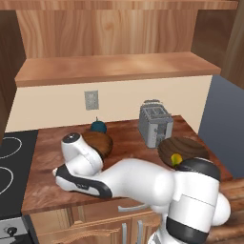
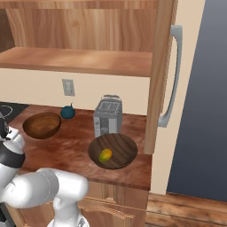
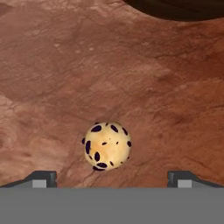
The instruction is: Pick both bowls and place them on the counter. Then place the cookie dough ball in one bowl and place the mango in the other bowl.
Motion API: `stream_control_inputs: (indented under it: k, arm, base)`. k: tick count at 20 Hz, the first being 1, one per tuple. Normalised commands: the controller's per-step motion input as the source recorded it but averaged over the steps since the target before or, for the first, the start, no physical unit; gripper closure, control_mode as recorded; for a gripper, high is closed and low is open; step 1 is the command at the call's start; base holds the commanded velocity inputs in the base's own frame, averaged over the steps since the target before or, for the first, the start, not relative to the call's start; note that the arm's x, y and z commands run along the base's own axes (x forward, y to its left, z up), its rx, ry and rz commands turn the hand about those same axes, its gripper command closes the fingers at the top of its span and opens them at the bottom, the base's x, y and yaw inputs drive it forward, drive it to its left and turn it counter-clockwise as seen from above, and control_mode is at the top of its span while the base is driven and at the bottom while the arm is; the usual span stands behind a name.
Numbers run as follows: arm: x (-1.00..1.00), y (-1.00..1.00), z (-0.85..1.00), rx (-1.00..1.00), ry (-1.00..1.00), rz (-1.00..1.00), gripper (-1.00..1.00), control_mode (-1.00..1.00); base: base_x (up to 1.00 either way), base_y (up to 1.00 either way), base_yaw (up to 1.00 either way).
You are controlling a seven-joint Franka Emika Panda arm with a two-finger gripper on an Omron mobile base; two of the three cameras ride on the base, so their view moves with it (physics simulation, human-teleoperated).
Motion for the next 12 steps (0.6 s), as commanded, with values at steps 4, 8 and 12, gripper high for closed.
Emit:
stream_control_inputs:
  k: [4,8,12]
  arm:
    - [0.12,0.04,-0.19,0.00,0.00,-0.07,-1.00,-1.00]
    - [0.18,0.01,-0.28,0.00,0.00,-0.06,-1.00,-1.00]
    - [0.09,0.00,-0.17,0.00,0.05,-0.07,-1.00,-1.00]
  base:
    - [0.00,0.00,0.00]
    - [0.00,0.00,0.00]
    - [0.00,0.00,0.00]
